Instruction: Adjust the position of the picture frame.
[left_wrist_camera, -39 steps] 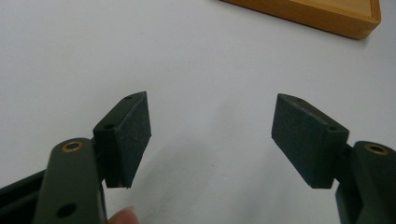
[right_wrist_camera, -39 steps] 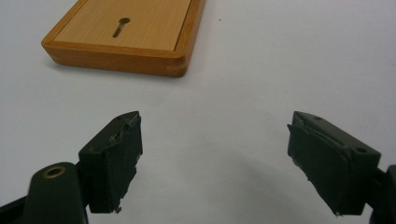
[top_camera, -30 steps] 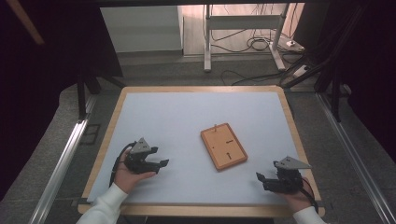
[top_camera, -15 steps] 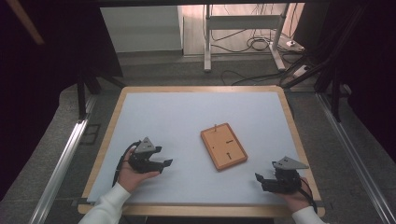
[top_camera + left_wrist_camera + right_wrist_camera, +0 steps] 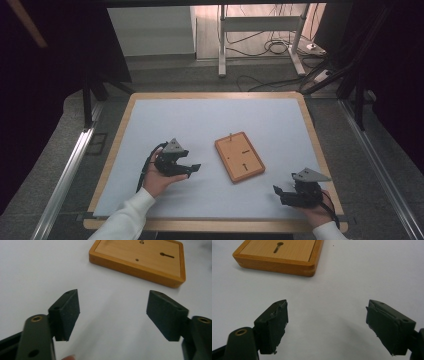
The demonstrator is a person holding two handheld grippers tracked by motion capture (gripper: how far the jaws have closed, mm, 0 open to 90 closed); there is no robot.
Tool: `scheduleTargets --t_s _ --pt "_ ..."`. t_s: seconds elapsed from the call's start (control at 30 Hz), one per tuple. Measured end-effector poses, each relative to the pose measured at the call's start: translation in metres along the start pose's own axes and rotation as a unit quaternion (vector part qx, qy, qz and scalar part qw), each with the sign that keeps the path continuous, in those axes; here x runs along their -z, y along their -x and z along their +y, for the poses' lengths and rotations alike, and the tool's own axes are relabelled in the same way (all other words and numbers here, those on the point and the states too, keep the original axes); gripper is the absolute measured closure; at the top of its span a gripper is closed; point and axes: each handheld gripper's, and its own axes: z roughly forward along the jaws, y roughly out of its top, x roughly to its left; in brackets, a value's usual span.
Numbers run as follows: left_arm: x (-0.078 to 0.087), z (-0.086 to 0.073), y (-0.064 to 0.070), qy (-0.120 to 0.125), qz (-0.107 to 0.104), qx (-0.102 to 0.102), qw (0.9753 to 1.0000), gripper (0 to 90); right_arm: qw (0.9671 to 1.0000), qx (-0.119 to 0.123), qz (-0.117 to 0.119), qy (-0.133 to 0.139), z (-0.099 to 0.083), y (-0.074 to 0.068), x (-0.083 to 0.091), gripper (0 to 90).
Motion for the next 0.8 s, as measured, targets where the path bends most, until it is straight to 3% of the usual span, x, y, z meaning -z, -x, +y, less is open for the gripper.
scheduleTargets --t_s 0.3,0.53,0.63,0.7,0.8 --pt "-0.023 0.022 0.0 -0.003 -0.024 0.001 0.9997 23.7 1.0 -0.003 0.002 0.001 0.0 0.0 0.0 17.8" --pt "-0.038 0.038 -0.003 -0.002 -0.015 -0.01 0.9998 25.4 0.9999 -0.013 0.003 0.008 0.001 0.003 0.0 17.8" --pt "-0.046 0.043 -0.005 0.005 -0.032 0.006 0.9995 26.2 0.9999 -0.013 0.003 0.008 0.001 0.003 -0.001 17.8" --pt "-0.052 0.047 -0.005 0.001 -0.018 -0.003 0.9998 26.8 0.9999 -0.013 0.004 0.008 0.001 0.003 -0.001 17.8" --pt "-0.058 0.05 -0.005 0.002 -0.018 -0.002 0.9998 28.0 0.9999 -0.013 0.004 0.008 0.001 0.002 -0.001 17.7"
